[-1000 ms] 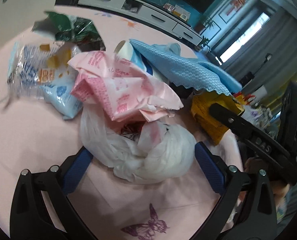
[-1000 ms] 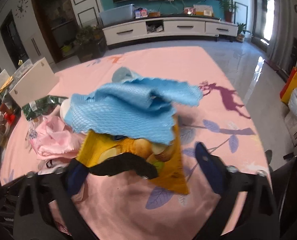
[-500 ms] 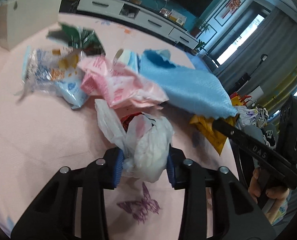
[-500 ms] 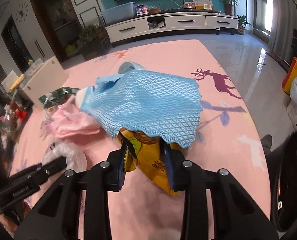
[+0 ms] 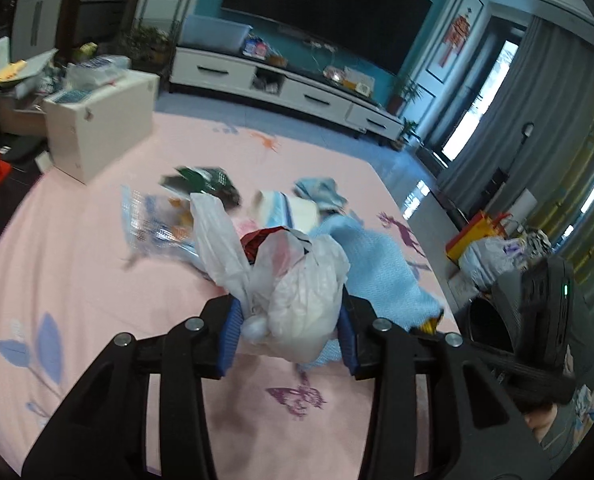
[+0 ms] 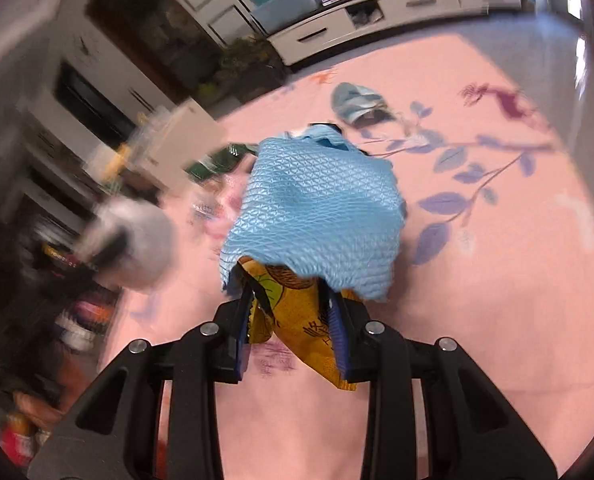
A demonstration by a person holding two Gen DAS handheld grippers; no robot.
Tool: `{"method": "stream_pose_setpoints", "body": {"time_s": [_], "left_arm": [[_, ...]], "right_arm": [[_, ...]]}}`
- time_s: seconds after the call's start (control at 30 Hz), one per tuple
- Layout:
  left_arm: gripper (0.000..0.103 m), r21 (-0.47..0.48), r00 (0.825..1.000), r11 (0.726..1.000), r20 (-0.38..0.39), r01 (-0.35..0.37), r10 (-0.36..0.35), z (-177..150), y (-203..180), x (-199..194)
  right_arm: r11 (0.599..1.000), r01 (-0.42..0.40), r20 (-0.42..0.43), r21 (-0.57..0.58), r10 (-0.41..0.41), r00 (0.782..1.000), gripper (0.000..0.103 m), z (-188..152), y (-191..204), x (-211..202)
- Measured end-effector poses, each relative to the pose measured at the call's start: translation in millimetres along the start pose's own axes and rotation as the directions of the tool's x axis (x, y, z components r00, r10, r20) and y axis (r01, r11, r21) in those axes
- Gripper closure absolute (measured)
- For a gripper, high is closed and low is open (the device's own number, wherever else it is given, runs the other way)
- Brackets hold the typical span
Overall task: Collect trash
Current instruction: 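Grasp the yellow chip bag with the right tool while the left tool grasps a white bag, then carry both items over the black bin and open both tools to drop them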
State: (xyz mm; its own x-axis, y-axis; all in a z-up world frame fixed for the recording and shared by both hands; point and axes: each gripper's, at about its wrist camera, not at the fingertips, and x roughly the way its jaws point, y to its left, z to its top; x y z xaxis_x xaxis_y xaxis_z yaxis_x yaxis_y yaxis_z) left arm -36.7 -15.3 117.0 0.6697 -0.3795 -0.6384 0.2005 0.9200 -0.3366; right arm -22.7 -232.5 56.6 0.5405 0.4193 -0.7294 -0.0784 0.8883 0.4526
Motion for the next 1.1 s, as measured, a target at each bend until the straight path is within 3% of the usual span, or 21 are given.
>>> {"method": "stream_pose_setpoints", "body": {"time_s": [0.1,0.17,0.37,0.63,0.77,0.93,1.0,1.07,1.1], "left_arm": [[0.061,-0.031,1.0,1.0,0.009,-0.008,0.008,6,11,-7],[0.06,-0.048,1.0,0.999,0.009,-0.003,0.003,8,18,-9],[0.057,-0.072,1.0,0.997,0.006,-0.008,0.008,5,28,-8],[0.056,-0.083,1.0,0.997,0.007,-0.011,0.011,8,34,-8],[0.056,-0.088,1.0,0.996,-0.003,-0.013,0.013,6,36,-5],[0.056,-0.086,1.0,0.996,-0.013,-0.013,0.012,6,37,-1],[0.056,-0.086,1.0,0.996,-0.021,-0.014,0.012,6,37,1],[0.056,-0.085,1.0,0.996,-0.027,-0.012,0.009,6,38,3],[0.056,-0.089,1.0,0.996,-0.029,-0.01,0.008,6,38,3]], "right_arm": [[0.997,0.009,-0.059,-0.078,-0.014,0.998,0.05,-9,19,5],[0.995,0.004,-0.088,-0.101,-0.013,0.996,0.033,-14,27,7],[0.99,0.021,-0.085,-0.136,-0.033,0.996,0.014,-20,32,-6],[0.984,0.133,0.062,-0.122,-0.126,0.99,0.007,6,30,-37],[0.989,0.113,0.041,-0.093,-0.11,0.993,0.007,39,39,-11],[0.968,0.219,-0.002,-0.125,-0.221,0.975,0.007,55,53,50],[0.967,0.228,-0.037,-0.115,-0.233,0.972,0.016,55,49,71],[0.969,0.227,-0.074,-0.102,-0.235,0.969,0.058,53,43,85],[0.97,0.218,-0.085,-0.104,-0.227,0.97,0.069,52,42,88]]}}
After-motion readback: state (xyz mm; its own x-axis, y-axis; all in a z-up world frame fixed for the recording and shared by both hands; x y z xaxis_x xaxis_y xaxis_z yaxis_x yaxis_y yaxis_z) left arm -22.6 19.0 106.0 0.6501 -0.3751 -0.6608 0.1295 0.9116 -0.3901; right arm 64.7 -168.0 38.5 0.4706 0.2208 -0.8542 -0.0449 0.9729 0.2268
